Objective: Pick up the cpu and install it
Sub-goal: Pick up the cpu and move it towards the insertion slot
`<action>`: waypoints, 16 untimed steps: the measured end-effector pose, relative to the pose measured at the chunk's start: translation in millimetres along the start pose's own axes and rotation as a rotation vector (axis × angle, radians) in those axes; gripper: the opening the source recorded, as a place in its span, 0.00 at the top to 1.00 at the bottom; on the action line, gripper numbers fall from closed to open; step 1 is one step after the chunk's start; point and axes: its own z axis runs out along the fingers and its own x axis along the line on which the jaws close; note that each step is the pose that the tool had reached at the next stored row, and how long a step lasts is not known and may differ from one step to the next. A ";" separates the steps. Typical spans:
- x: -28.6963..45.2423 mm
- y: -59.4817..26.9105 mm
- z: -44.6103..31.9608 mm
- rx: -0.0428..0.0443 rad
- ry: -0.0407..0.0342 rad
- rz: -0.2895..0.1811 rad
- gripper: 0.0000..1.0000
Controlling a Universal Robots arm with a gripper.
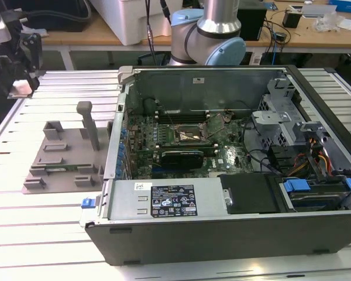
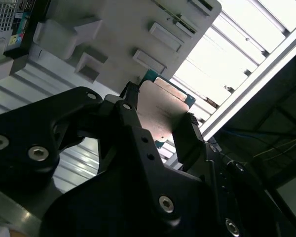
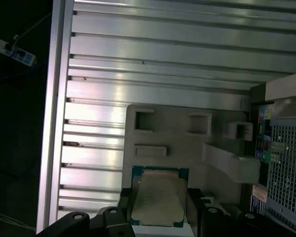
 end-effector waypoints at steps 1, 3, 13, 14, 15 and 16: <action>0.0 0.0 -1.9 0.0000 0.0000 0.000 0.47; -0.1 0.0 -7.2 0.0000 0.0000 0.000 0.47; -0.5 0.2 -41.0 0.0000 0.0000 0.000 0.47; -0.6 0.1 -43.4 0.0001 0.0000 0.000 0.47; -0.6 0.2 -45.5 0.0000 0.0000 0.000 0.47; -0.7 0.2 -49.4 0.0000 0.0000 0.000 0.47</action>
